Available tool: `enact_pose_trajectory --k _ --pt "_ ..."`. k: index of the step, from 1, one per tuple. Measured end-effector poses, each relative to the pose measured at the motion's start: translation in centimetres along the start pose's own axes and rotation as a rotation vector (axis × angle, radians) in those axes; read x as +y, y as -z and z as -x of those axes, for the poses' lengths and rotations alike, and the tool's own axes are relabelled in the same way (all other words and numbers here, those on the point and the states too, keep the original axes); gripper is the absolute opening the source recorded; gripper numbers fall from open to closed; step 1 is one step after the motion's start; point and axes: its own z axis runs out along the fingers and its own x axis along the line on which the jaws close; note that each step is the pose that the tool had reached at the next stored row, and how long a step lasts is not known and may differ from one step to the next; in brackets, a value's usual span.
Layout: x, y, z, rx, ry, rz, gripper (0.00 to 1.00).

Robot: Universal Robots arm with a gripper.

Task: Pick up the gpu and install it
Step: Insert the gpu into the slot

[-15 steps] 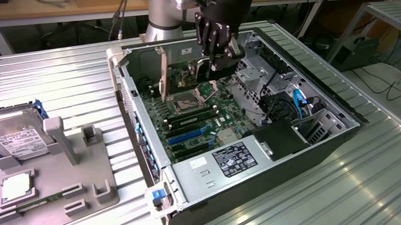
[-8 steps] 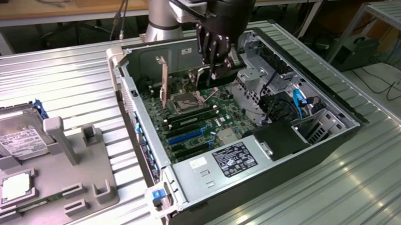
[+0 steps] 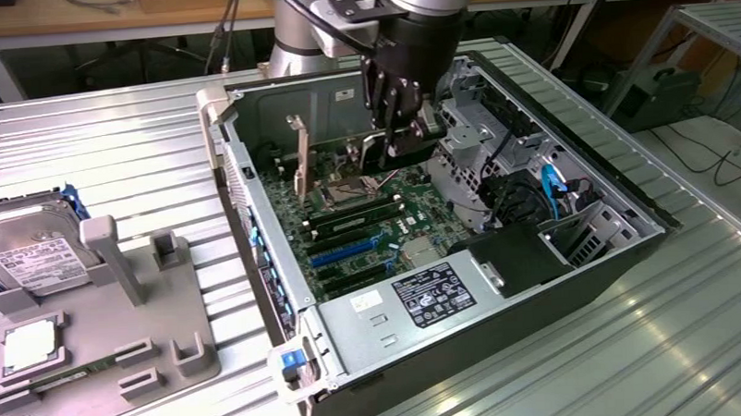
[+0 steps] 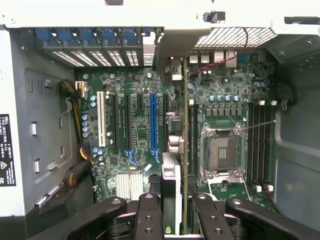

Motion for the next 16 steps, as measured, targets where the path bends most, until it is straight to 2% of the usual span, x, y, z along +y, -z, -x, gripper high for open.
enact_pose_trajectory --k 3,7,12,16 --pt "0.48 -0.54 0.0 0.0000 -0.001 0.0000 0.28" --pt "0.48 -0.95 -1.0 0.0000 -0.003 0.0000 0.28" --pt "1.06 -1.98 -1.2 0.0000 -0.005 -0.0002 0.28" --pt "1.12 -2.69 -1.7 -0.0002 -0.005 -0.0003 0.28"
